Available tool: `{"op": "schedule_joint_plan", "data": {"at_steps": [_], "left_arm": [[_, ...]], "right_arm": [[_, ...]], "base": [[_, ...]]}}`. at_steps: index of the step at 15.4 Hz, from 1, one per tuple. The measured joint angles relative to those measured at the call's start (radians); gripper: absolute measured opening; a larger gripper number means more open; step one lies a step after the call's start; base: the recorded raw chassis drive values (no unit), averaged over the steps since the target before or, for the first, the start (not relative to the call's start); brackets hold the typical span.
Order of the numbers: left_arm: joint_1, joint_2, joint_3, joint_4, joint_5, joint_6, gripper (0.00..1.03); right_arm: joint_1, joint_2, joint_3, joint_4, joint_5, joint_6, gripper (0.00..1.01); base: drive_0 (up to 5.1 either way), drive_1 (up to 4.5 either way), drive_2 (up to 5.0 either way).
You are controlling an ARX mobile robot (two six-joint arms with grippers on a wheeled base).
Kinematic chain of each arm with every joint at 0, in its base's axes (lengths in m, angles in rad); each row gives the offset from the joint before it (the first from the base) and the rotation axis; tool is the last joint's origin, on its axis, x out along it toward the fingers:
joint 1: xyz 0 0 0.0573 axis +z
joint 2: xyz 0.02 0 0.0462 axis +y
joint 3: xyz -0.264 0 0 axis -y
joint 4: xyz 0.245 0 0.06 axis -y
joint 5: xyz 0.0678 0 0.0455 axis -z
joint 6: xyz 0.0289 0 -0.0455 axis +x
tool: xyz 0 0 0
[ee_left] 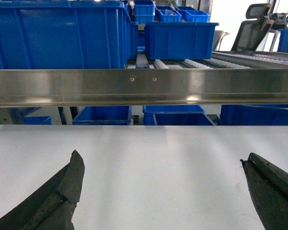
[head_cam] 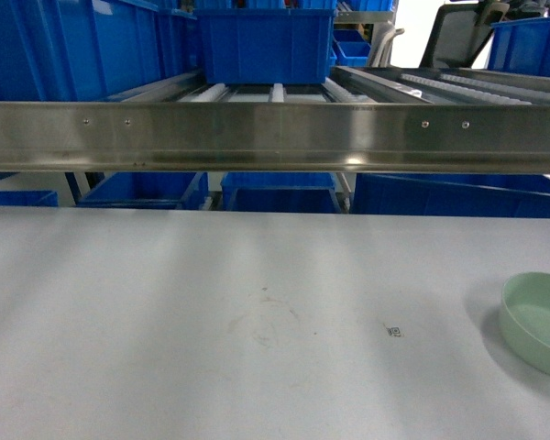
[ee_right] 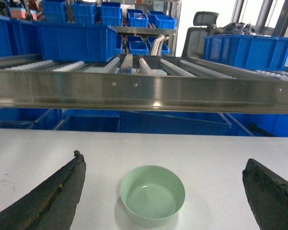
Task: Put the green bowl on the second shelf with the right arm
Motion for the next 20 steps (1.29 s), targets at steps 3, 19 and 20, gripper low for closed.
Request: {"op": "schedule_joint_plan", "data": {"at_steps": [3,19,20], "left_arm": [[0.000,0.000,0.000,0.000,0.000,0.000,0.98],[0.000,0.000,0.000,0.000,0.000,0.000,0.98],[0.000,0.000,0.000,0.000,0.000,0.000,0.98]], "right_arm": [[-0.050,0.422,0.141,0.206,-0.063,-0.057,0.98],[-0.333,1.551,0.795,-0.110,-0.233,-0.086,0.98],[-0.344,1.571,0.799,-0.113,-0.233,-0.086,0.98]], "base": [[0.0,0.00,0.0],[0.0,0.00,0.0],[0.0,0.00,0.0]]}}
